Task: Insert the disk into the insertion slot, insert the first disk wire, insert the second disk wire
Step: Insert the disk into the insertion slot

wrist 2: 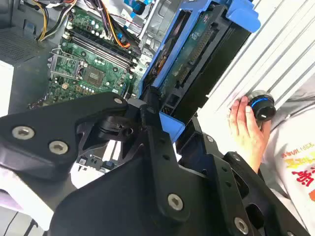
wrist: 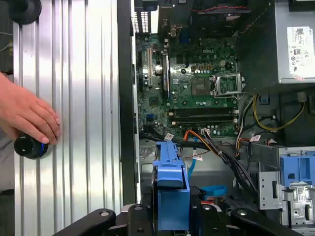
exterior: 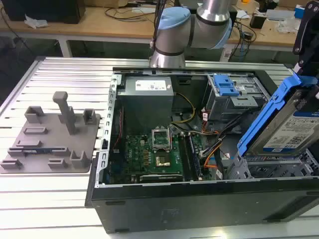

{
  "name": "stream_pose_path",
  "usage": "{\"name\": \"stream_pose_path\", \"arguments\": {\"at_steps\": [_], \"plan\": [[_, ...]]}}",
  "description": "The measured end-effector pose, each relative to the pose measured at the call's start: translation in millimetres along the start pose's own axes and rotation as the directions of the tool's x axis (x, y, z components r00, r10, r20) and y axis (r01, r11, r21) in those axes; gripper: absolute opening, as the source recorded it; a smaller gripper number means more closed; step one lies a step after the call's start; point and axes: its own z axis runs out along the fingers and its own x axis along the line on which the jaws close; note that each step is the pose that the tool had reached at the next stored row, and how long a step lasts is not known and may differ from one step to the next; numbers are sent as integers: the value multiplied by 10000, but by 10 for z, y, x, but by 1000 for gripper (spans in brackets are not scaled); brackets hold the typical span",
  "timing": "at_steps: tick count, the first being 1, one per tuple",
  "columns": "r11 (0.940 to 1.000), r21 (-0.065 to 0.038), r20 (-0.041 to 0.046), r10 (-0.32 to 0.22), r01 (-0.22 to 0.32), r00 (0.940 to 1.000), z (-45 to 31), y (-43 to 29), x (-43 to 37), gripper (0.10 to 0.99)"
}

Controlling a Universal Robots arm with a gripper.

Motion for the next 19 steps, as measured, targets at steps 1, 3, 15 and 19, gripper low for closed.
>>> {"name": "stream_pose_path", "arguments": {"at_steps": [1, 3, 15, 19], "plan": [[10000, 0, 0, 0, 0, 10000, 0, 0, 0, 369], [10000, 0, 0, 0, 0, 10000, 0, 0, 0, 369], [10000, 62, -17, -1, 1, 10000, 0, 1, 1, 369], [9995, 298, -18, -59, 59, 10000, 0, -1, 0, 369]]}}
